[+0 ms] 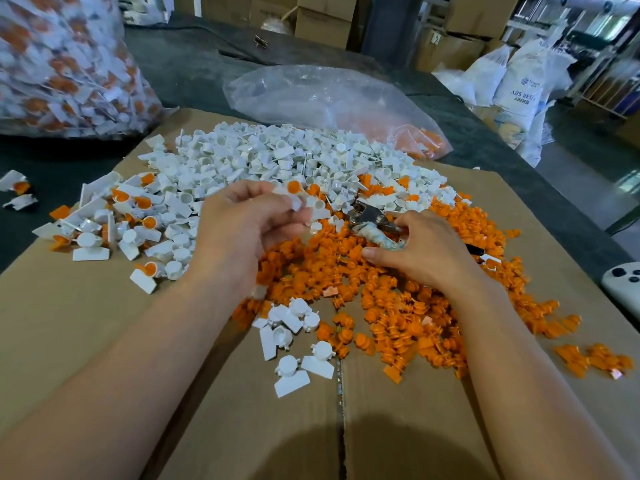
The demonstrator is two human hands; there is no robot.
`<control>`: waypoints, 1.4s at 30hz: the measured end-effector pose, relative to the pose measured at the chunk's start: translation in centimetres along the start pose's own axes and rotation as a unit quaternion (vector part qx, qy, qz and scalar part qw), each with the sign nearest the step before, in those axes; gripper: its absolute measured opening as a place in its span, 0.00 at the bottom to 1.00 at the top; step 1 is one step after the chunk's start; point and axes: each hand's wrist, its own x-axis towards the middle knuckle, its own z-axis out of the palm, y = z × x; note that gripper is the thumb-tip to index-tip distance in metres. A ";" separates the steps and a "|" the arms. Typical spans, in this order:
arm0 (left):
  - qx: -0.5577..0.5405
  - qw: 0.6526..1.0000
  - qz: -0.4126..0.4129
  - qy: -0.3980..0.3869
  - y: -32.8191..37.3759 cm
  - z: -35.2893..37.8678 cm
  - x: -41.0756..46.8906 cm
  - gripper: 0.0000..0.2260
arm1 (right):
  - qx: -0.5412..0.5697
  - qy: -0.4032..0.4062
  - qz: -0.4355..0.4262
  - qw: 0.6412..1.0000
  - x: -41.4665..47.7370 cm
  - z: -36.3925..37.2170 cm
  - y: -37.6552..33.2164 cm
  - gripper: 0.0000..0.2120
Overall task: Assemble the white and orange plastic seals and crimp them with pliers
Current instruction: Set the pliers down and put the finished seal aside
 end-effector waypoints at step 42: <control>0.726 0.663 0.157 -0.091 -2.1 -0.9 3.1 0.16 | 0.020 -0.031 0.019 0.999 -0.2 -0.2 0.1 0.41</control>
